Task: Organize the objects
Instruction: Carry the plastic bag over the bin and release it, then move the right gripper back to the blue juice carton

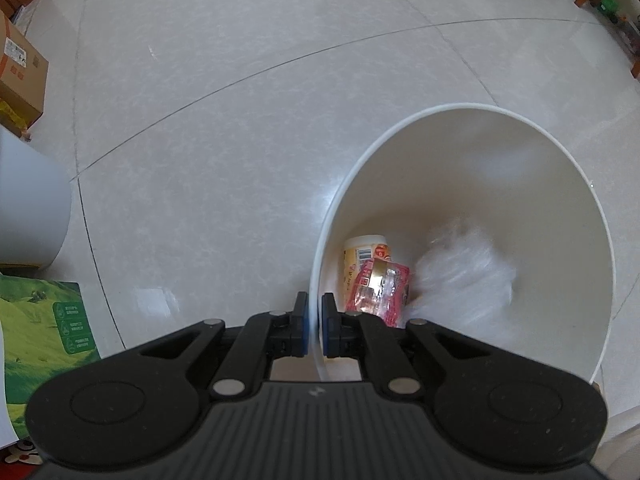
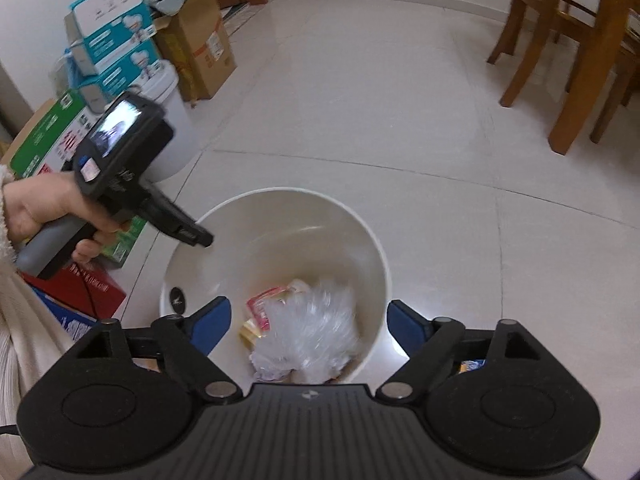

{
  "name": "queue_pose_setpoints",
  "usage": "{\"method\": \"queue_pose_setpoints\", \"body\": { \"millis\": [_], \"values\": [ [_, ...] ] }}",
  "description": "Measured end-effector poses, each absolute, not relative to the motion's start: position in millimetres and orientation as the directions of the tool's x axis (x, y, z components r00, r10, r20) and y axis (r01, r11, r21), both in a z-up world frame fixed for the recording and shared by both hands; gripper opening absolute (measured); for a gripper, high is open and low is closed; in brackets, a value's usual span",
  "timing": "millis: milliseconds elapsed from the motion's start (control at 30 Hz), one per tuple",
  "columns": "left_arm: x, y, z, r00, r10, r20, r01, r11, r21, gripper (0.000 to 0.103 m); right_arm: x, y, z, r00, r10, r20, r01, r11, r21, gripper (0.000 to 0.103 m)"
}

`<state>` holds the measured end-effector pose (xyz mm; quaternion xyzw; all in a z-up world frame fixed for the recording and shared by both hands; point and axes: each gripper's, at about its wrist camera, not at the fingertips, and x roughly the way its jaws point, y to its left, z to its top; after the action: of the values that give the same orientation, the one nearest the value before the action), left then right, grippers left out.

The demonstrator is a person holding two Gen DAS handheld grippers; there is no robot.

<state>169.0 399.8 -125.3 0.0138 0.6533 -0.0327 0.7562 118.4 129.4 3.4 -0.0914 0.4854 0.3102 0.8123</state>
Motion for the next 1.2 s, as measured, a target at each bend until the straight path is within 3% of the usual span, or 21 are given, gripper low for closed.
{"method": "queue_pose_setpoints", "body": {
  "millis": [567,1200],
  "values": [
    [170.3,400.2,-125.4,0.143,-0.033,-0.989,0.072,0.997,-0.023,0.004,130.6,47.8,-54.3,0.381,0.256,-0.889,-0.377,0.920,0.103,0.094],
    [170.6,401.3,-127.2,0.139,-0.032,-0.990,0.074,0.997,-0.022,0.004,170.7,26.5,-178.8,0.300,0.110,-0.948,-0.228,0.973,0.041,0.094]
  ]
}}
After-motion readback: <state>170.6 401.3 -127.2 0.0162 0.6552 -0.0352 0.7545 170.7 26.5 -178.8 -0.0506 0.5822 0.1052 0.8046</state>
